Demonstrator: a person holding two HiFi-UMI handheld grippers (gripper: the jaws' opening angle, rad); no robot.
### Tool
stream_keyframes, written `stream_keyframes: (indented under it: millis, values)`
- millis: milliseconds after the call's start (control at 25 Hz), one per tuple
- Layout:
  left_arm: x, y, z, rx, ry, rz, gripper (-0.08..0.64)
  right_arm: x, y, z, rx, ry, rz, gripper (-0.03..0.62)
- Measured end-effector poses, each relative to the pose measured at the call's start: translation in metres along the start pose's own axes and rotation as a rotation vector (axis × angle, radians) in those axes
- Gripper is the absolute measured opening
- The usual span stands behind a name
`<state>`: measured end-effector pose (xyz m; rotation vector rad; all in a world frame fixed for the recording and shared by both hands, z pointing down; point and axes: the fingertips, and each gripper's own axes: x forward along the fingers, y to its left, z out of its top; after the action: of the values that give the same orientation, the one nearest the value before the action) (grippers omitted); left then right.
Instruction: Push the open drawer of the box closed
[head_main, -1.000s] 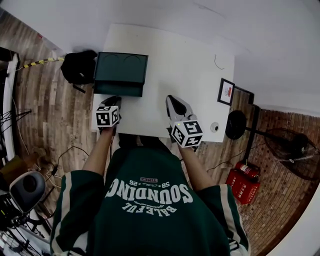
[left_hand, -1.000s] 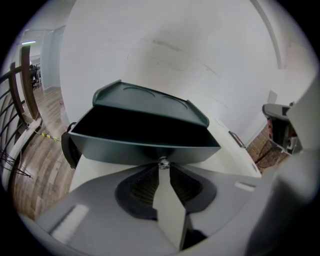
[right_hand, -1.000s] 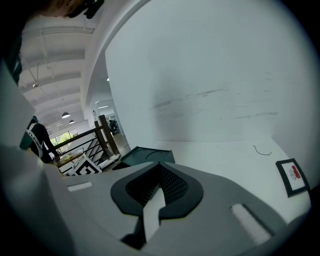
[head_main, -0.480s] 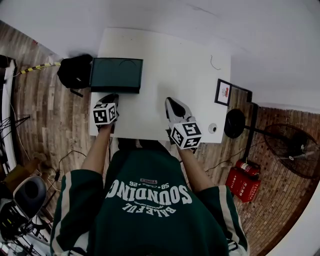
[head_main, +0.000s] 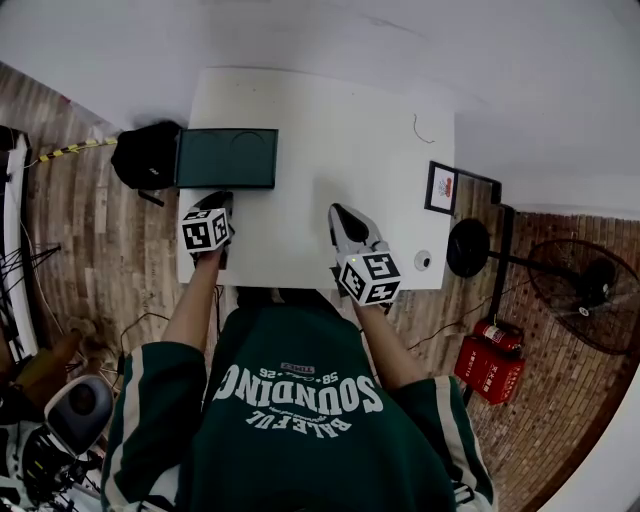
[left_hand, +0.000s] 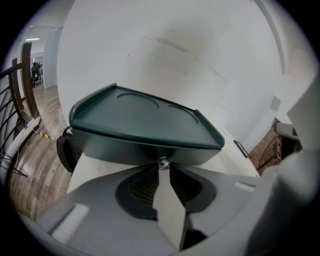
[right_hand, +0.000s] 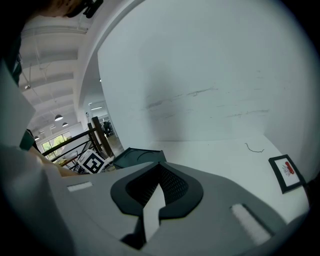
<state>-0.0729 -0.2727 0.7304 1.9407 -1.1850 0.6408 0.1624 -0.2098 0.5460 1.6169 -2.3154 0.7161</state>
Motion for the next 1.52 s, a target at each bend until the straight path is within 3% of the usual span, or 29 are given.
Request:
stream_keyframes:
  millis: [320, 640, 880, 1120, 1520]
  values:
    - [0.002, -0.002, 0.002, 0.036, 0.007, -0.005, 0.126, -0.006, -0.002, -0.003, 0.006, -0.001, -0.012, 0.002]
    - [-0.030, -0.010, 0.009, 0.083, -0.053, -0.012, 0.126, -0.006, 0.008, 0.001, -0.001, -0.022, 0.004, 0.002]
    - [-0.075, -0.039, 0.049, 0.164, -0.175, -0.066, 0.124, -0.004, 0.023, 0.013, -0.026, -0.060, 0.023, 0.002]
    - [-0.121, -0.060, 0.093, 0.266, -0.330, -0.080, 0.062, -0.002, 0.035, 0.036, -0.036, -0.119, 0.019, 0.002]
    - [-0.177, -0.082, 0.140, 0.306, -0.484, -0.106, 0.052, -0.007, 0.045, 0.080, -0.096, -0.203, 0.024, 0.002]
